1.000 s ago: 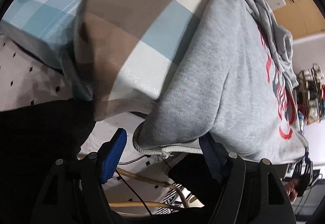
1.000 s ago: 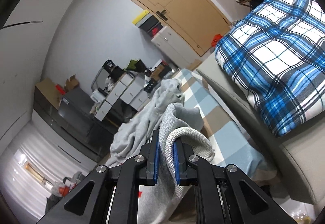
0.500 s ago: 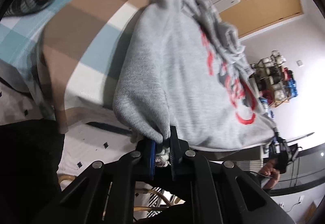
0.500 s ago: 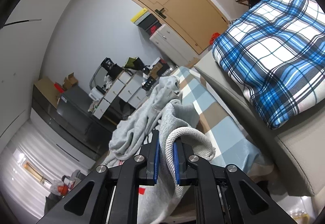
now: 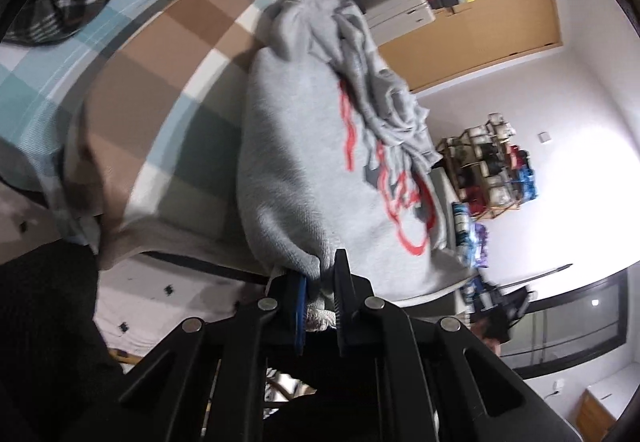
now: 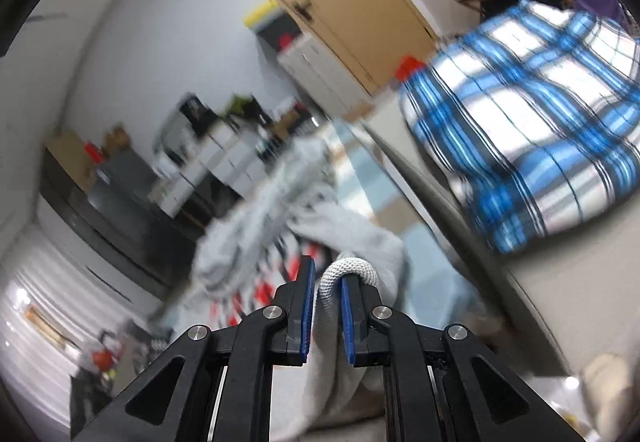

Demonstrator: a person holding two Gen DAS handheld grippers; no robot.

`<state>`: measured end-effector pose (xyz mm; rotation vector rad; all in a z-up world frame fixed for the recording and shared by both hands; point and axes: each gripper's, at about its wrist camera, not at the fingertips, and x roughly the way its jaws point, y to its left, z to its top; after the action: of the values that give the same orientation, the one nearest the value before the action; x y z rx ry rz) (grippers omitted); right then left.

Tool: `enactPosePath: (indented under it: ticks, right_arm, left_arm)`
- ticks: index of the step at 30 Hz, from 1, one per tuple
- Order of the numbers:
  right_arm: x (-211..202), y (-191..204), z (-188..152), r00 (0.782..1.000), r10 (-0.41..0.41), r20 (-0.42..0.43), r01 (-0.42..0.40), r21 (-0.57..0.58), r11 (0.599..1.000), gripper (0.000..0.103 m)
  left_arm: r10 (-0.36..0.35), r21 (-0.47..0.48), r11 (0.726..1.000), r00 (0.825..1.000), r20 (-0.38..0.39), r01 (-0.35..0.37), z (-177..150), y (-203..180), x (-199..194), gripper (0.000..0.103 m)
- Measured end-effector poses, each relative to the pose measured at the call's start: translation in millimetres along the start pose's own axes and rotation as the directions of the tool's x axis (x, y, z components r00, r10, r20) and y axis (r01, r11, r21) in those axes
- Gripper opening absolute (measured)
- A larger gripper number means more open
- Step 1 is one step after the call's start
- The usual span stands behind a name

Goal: Fold large clothes

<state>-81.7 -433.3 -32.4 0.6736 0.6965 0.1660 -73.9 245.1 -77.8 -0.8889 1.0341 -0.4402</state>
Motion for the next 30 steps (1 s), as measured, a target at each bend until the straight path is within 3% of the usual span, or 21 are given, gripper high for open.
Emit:
enactPosePath:
  ticks: [4, 10, 11, 12, 13, 14, 15, 22, 26, 30]
  right_arm:
    - [2, -13, -13, 0.995, -0.034, -0.09, 0.034, 0.001, 0.999, 0.015]
    - [16, -35, -33, 0.987, -0.019, -0.157, 0.035, 0.1, 0.994, 0.034]
    - [17, -36, -37, 0.986, -0.012, -0.166, 0.029, 0.105, 0.994, 0.046]
    - [17, -34, -39, 0.986, -0.013, -0.168, 0.03, 0.098, 0.995, 0.064]
    - [16, -32, -40, 0.986, -0.026, -0.167, 0.04, 0.085, 0.996, 0.073]
    - [13, -27, -42, 0.987, -0.044, -0.157, 0.054, 0.058, 0.997, 0.089]
    - [10, -24, -43, 0.988, -0.051, -0.148, 0.057, 0.038, 0.998, 0.095]
    - [-1, -24, -63, 0.979, -0.057, -0.194, 0.057, -0.005, 0.998, 0.1]
    - [3, -52, -78, 0.971, 0.018, -0.239, 0.014, 0.131, 0.991, 0.101]
    - [17, -79, -93, 0.972, 0.071, -0.225, 0.0, 0.301, 0.954, 0.102]
  left_arm:
    - [-0.032, 0.01, 0.999, 0.999, 0.003, 0.032, 13, -10, 0, 0.006]
    - [-0.059, 0.027, 0.998, 0.998, 0.003, 0.059, 34, -24, 2, 0.006]
    - [-0.059, 0.028, 0.998, 0.998, 0.003, 0.059, 38, -26, 3, 0.006]
    - [-0.059, 0.032, 0.998, 0.998, 0.001, 0.059, 42, -28, 5, 0.006]
    - [-0.053, 0.035, 0.998, 0.999, 0.006, 0.053, 47, -30, 6, 0.006]
    - [-0.05, 0.036, 0.998, 0.999, 0.008, 0.049, 51, -30, 6, 0.006]
    - [-0.051, 0.036, 0.998, 0.999, 0.003, 0.051, 55, -31, 9, 0.006]
    - [-0.055, 0.011, 0.998, 0.998, -0.023, 0.055, 74, -28, 23, 0.006]
    - [-0.056, 0.013, 0.998, 0.998, -0.029, 0.056, 83, -32, 27, 0.006]
    - [-0.048, 0.017, 0.999, 0.998, -0.034, 0.049, 94, -35, 32, 0.006]
